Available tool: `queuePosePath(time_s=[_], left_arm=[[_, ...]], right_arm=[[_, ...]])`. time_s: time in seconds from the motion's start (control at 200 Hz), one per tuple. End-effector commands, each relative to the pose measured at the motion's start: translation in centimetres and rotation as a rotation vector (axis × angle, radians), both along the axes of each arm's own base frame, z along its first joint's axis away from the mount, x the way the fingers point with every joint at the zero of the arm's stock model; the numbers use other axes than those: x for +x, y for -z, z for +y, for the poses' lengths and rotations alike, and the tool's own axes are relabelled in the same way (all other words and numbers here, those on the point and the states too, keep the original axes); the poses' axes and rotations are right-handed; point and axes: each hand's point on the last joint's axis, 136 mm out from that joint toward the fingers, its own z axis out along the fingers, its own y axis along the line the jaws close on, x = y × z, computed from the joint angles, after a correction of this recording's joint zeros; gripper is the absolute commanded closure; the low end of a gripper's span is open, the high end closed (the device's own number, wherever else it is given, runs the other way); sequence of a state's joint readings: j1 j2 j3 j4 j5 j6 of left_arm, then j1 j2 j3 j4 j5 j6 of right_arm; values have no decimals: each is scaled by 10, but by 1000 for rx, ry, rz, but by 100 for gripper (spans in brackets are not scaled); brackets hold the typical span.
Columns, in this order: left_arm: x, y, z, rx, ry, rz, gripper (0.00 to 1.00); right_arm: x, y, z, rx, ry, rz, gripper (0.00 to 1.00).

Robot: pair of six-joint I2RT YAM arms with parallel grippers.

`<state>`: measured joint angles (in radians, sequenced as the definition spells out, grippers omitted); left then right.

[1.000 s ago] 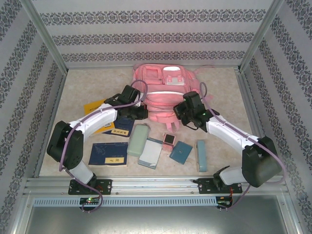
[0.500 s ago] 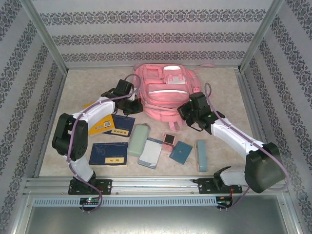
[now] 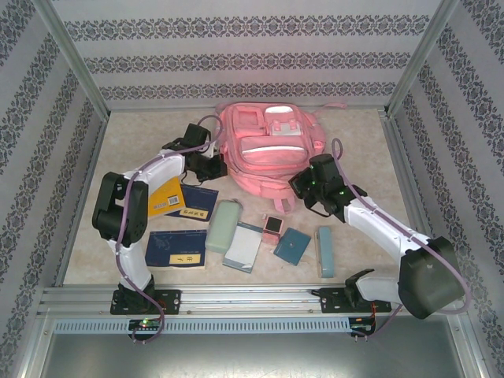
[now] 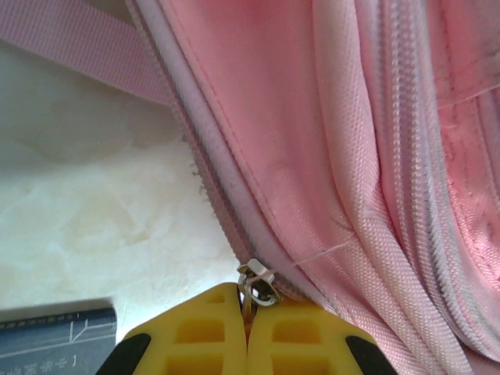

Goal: Pack the student bag

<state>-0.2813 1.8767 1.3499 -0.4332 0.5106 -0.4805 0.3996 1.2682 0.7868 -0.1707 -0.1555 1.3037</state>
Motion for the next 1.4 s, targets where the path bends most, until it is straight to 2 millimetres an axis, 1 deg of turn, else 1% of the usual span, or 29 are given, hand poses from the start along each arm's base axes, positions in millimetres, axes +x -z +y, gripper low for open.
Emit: queuePosePath(time_s=[0.0, 0.13, 0.2, 0.225, 0.255, 0.275, 0.28, 0.29, 0.295, 0.3, 0.305, 0.365, 0.385, 0.44, 0.505, 0.565, 0.62, 0.674, 0.759, 0.869, 0.969, 1.084, 1.229, 1.289, 1.399], left_arm=[[39, -8, 38, 72, -100, -94, 100], [38, -6, 33, 54, -61, -82, 100], [33, -12, 24, 2, -52, -76, 100], [31, -15, 21, -14, -54, -81, 100], [28, -19, 17, -27, -49, -92, 100], [26, -23, 14, -35, -47, -100, 100], [26, -23, 14, -36, -48, -100, 100], [24, -23, 13, -39, -48, -99, 100], [24, -25, 12, -43, -47, -102, 100], [23, -26, 11, -46, -46, -105, 100], [23, -27, 11, -48, -46, -106, 100], [15, -36, 1, -80, -38, -119, 100], [12, -38, -2, -88, -35, -120, 100], [5, -46, -11, -110, -24, -135, 100], [-5, -49, -21, -125, -10, -140, 100], [-12, -52, -30, -134, 4, -146, 100], [-17, -54, -36, -137, 14, -149, 100], [-21, -58, -43, -141, 29, -157, 100], [-26, -65, -50, -143, 47, -170, 100], [-32, -70, -59, -145, 60, -181, 100], [-37, -72, -64, -147, 74, -184, 100], [-40, -71, -67, -142, 81, -186, 100], [-42, -68, -67, -139, 85, -181, 100], [-43, -67, -66, -134, 85, -179, 100], [-43, -67, -66, -132, 87, -177, 100]], right_arm=[[1, -1, -23, -64, 32, -20, 100], [5, -4, -32, -101, 12, -39, 100], [8, -6, -31, -116, -22, -48, 100], [9, -8, -29, -117, -36, -48, 91], [9, -10, -26, -115, -53, -44, 77], [8, -10, -24, -112, -62, -38, 70], [8, -11, -23, -112, -65, -36, 67], [8, -12, -22, -112, -66, -35, 66], [7, -12, -21, -109, -69, -29, 63], [7, -12, -21, -109, -69, -29, 63], [6, -13, -20, -107, -72, -26, 59], [2, -19, -14, -89, -74, -8, 50], [0, -20, -13, -84, -72, -5, 49], [-6, -28, -8, -60, -63, -3, 48], [-13, -40, 0, -42, -55, -13, 47], [-19, -49, 13, -8, -56, -14, 47], [-23, -52, 24, 25, -61, -3, 47], [-25, -51, 35, 52, -62, 12, 47], [-24, -45, 50, 88, -63, 40, 47], [-25, -33, 63, 119, -47, 80, 47], [-23, -24, 67, 128, -13, 101, 44], [-17, -15, 65, 142, 37, 106, 44], [-11, -5, 65, 140, 65, 123, 46], [-11, -6, 68, 147, 60, 123, 48], [-14, -7, 66, 133, 63, 126, 48]])
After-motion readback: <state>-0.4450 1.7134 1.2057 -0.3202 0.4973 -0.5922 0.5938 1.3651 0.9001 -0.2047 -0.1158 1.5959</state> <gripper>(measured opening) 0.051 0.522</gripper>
